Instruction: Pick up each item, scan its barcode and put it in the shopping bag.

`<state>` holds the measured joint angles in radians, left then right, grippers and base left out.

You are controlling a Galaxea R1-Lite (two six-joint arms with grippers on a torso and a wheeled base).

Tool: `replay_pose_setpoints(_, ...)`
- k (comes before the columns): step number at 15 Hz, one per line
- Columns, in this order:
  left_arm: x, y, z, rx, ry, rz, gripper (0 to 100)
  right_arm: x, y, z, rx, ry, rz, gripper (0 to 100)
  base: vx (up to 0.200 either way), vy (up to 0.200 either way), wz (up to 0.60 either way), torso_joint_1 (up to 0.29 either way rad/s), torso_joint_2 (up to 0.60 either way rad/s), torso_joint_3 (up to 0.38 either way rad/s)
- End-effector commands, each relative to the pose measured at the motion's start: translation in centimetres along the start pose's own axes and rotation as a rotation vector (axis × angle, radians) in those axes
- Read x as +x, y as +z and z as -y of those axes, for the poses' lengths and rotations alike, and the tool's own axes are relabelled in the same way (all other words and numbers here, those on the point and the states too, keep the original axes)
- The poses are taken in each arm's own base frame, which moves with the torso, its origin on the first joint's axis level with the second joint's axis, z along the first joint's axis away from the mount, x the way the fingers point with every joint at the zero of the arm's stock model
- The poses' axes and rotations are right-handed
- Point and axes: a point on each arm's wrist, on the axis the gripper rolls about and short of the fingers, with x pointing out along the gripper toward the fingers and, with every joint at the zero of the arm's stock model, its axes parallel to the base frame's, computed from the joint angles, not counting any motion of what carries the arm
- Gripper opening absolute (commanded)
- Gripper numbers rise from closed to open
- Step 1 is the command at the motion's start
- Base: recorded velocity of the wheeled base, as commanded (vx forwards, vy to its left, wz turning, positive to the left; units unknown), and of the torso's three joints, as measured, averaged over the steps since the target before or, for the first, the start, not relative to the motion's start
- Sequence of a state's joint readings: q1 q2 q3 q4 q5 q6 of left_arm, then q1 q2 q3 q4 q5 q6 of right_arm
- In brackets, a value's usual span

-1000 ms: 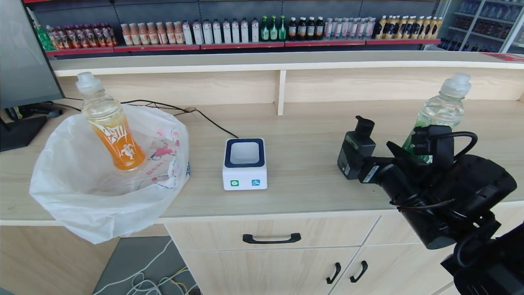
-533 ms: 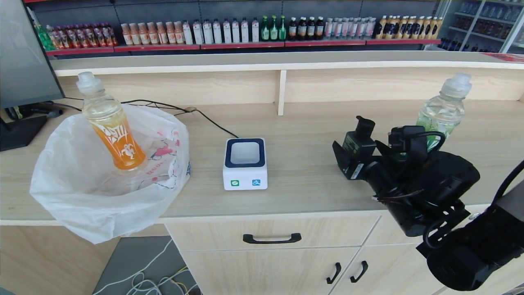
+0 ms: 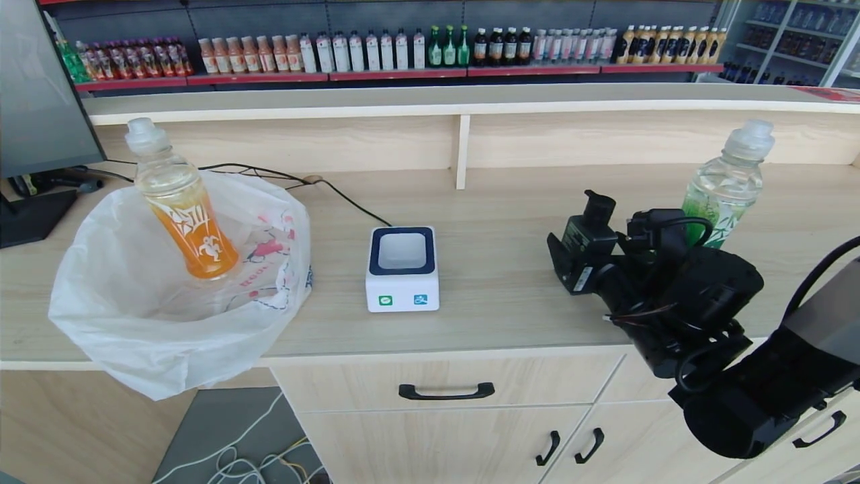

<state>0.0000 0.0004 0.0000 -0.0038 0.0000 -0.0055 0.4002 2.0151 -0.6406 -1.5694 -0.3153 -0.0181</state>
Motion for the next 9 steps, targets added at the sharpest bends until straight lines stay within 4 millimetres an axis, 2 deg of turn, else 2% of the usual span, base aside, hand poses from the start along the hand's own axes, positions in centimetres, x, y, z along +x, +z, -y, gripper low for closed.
replay_pose_setpoints(1,0.00,0.01,0.00,-0.001,0.000,0.001,100,0.46,-0.13,-0.05,0.000,-0.004,0.007,100,0.000,0.000,0.00,0.000,0.00,0.000)
replay_pose_setpoints(9,0.00,0.01,0.00,-0.002,0.000,0.001,100,0.54,-0.55,0.31,-0.003,-0.017,-0.005,100,0.000,0.000,0.00,0.000,0.00,0.000)
